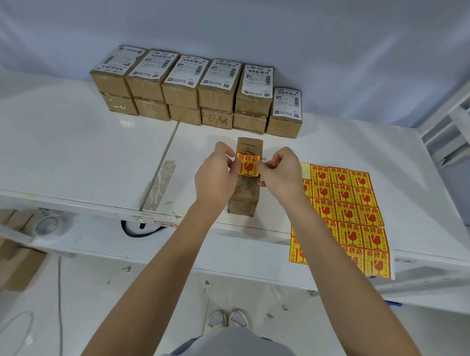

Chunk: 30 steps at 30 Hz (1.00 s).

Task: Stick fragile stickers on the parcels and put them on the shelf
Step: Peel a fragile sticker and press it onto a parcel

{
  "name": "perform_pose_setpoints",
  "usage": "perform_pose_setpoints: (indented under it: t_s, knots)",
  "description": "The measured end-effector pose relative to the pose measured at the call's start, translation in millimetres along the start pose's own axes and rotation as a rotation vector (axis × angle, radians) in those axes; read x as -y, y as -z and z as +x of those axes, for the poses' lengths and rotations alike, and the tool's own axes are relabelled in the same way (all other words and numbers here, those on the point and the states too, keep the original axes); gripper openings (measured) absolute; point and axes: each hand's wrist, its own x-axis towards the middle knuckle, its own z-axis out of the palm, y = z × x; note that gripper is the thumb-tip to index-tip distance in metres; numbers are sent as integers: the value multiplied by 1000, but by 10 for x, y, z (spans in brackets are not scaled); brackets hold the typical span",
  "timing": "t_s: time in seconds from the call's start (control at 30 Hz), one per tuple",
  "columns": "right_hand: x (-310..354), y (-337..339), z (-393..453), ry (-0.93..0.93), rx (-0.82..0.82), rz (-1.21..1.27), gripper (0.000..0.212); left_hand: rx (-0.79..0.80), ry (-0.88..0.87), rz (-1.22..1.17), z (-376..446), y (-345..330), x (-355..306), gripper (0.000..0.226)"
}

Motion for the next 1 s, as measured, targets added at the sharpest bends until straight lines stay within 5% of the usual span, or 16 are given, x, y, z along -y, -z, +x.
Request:
perform_pose_setpoints:
  t_s: [1.0]
  knots:
    - [28, -4, -4, 0, 16, -11, 35, -15, -45, 67, 22, -50, -3, 21]
